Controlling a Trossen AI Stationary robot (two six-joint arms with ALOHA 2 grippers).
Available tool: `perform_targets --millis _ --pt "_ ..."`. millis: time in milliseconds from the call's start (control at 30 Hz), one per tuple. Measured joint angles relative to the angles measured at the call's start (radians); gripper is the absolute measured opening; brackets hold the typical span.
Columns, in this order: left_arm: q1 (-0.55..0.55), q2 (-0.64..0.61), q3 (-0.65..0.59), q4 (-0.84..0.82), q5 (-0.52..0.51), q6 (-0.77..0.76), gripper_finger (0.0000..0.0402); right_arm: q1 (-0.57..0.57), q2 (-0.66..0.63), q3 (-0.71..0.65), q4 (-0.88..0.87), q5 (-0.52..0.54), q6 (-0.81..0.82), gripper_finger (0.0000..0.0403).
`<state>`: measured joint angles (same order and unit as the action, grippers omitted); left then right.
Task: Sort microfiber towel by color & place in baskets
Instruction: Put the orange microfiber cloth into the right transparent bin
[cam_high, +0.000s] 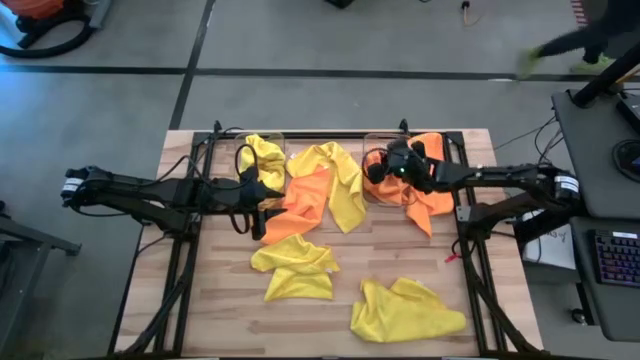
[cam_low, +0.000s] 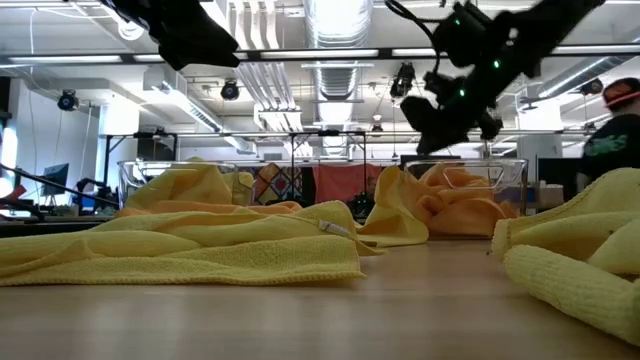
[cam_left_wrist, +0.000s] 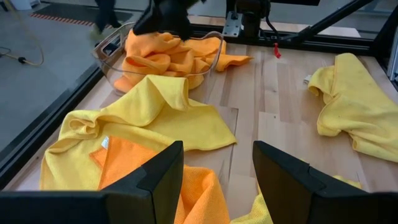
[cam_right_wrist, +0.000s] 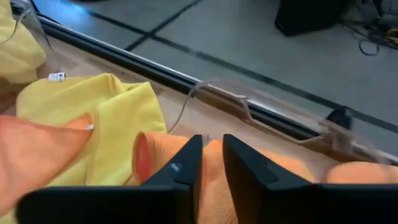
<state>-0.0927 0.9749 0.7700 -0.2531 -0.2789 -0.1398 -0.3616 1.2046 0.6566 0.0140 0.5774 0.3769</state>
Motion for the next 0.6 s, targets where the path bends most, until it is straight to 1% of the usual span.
perform_targets --millis 100,167,233,433,600 --pt "0.0 0.0 0.0 0.0 0.0 0.0 0.0177 -0.001 0.016 -0.102 0.174 0.0 -0.042 0.0017" --pt "0.0 0.0 0.0 0.0 0.0 0.0 0.0177 -0.003 0.026 -0.151 0.258 0.0 -0.047 0.0012" --pt "0.0 0.0 0.0 0.001 0.0 0.0 0.0177 -0.006 0.035 -0.186 0.303 0.0 -0.047 0.0011" --pt "0.0 0.0 0.0 0.008 0.0 0.0 0.0177 -0.013 0.078 -0.227 0.314 -0.004 -0.048 0.0011" --pt "0.0 0.0 0.0 0.008 0.0 0.0 0.0177 -0.012 0.143 -0.229 0.315 -0.016 -0.037 0.0011"
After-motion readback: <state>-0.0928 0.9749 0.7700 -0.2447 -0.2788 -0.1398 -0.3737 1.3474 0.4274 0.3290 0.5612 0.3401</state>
